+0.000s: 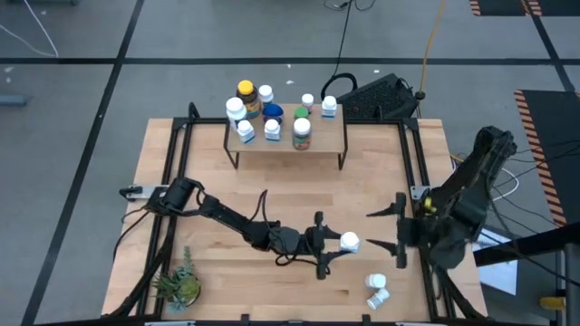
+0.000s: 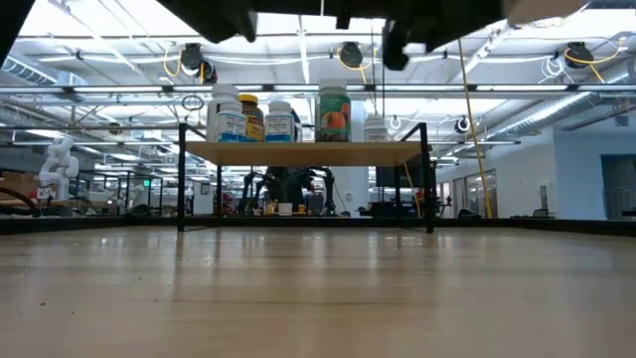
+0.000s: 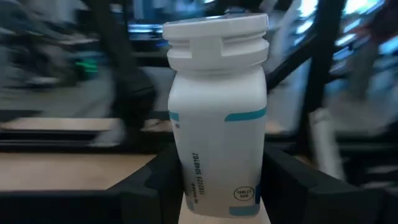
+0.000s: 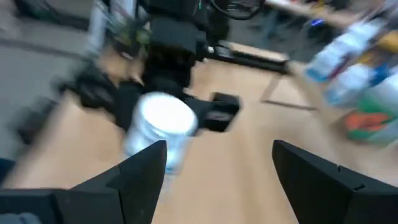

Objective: Pick and place medicine bottles onto shelf by color
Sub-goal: Put the white blue medicine bottle on the shelf

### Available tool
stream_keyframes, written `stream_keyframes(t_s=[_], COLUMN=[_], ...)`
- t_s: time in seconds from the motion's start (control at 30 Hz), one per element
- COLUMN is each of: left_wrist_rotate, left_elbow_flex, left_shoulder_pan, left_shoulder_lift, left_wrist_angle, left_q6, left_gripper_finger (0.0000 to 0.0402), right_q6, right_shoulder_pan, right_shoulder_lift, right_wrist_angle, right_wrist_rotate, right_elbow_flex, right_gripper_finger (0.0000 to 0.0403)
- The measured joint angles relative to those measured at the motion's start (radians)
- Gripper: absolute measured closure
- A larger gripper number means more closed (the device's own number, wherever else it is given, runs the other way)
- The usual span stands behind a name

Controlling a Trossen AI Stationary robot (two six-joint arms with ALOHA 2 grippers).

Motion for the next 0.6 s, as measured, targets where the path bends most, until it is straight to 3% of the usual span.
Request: stream_keyframes(t_s=[0.07, 0.17, 0.37, 0.53, 0.6], left_wrist_rotate=[-0.097, -0.175, -0.192, -0.191, -0.191], left_elbow_flex=[0.000, 0.000, 0.000, 0.000, 0.000], left_shoulder_pan=[-0.014, -0.026, -0.031, -0.030, -0.029], left_shoulder_lift=[0.000, 0.000, 0.000, 0.000, 0.000], left_wrist_angle=[-0.015, -0.025, -0.046, -0.062, -0.071], left_q6=[0.073, 0.137, 0.132, 0.139, 0.138], left_gripper_finger=[0.0230, 0.0230, 0.0230, 0.0230, 0.0230], right_q6=[0.024, -0.072, -0.349, -0.373, -0.348], right_shoulder_pan=[-0.003, -0.003, -0.045, -0.127, -0.164], right_shoulder_lift=[-0.031, -0.043, -0.006, 0.003, 0.012], right_wrist_angle=[0.071, 0.308, 0.840, 0.945, 0.939], right_wrist_rotate=[-0.063, -0.086, -0.161, -0.171, -0.231], right_elbow_flex=[-0.030, -0.139, -0.344, -0.386, -0.389], right_gripper_finger=[0.0117, 0.0115, 0.0115, 0.0115, 0.0115])
